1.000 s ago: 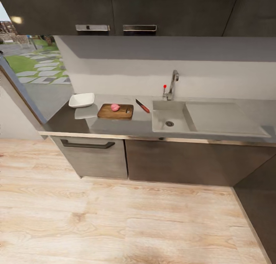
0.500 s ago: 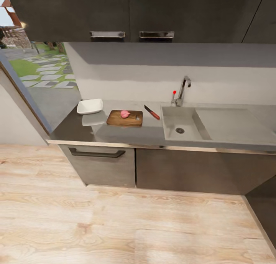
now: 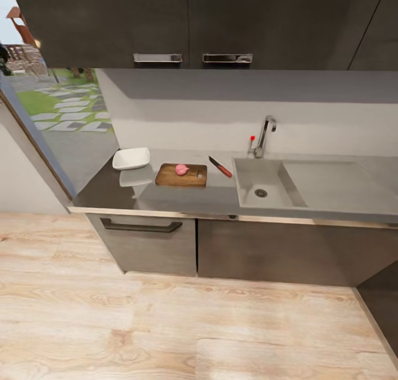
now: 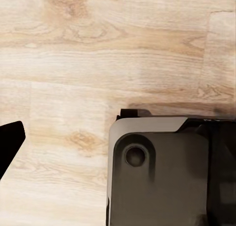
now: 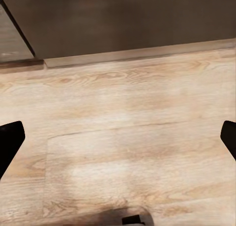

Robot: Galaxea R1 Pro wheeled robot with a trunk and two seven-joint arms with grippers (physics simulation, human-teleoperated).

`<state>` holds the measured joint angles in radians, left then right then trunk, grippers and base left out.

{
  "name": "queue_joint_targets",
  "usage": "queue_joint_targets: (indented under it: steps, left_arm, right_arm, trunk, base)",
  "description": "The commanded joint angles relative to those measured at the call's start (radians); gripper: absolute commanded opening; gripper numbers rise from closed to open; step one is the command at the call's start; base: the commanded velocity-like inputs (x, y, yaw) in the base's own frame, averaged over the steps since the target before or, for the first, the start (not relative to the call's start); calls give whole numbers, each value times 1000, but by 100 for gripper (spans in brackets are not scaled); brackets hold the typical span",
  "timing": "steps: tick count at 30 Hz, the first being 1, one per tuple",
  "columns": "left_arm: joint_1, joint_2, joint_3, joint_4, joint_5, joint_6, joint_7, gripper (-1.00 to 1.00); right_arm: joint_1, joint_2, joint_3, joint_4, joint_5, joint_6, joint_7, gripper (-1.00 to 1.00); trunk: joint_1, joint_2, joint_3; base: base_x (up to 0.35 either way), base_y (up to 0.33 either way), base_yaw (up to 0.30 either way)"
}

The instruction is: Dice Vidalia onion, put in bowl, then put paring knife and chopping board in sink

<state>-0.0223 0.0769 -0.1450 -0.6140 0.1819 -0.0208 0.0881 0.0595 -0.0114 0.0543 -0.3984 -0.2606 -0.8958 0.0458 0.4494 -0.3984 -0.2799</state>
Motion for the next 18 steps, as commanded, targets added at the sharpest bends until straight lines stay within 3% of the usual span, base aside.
queue_joint_targets:
  steps: [1,9,18]
  left_arm:
    - [0,1,-8,-1,10,-2,9,100]
    - [0,1,-8,0,11,-2,9,100]
    - [0,0,-8,0,11,-1,9,100]
  right_arm:
    - [0,-1,6,-2,-11,-2,5,100]
    - [0,-1,6,-2,-12,-3,5,100]
    - [0,-1,6,-2,-10,-3,6,100]
  trunk:
    - [1,-2,0]
    - [1,-2,13]
    - [1,-2,27]
  base:
    - [0,0,0]
    - [7,6,0]
    - [130,110,0]
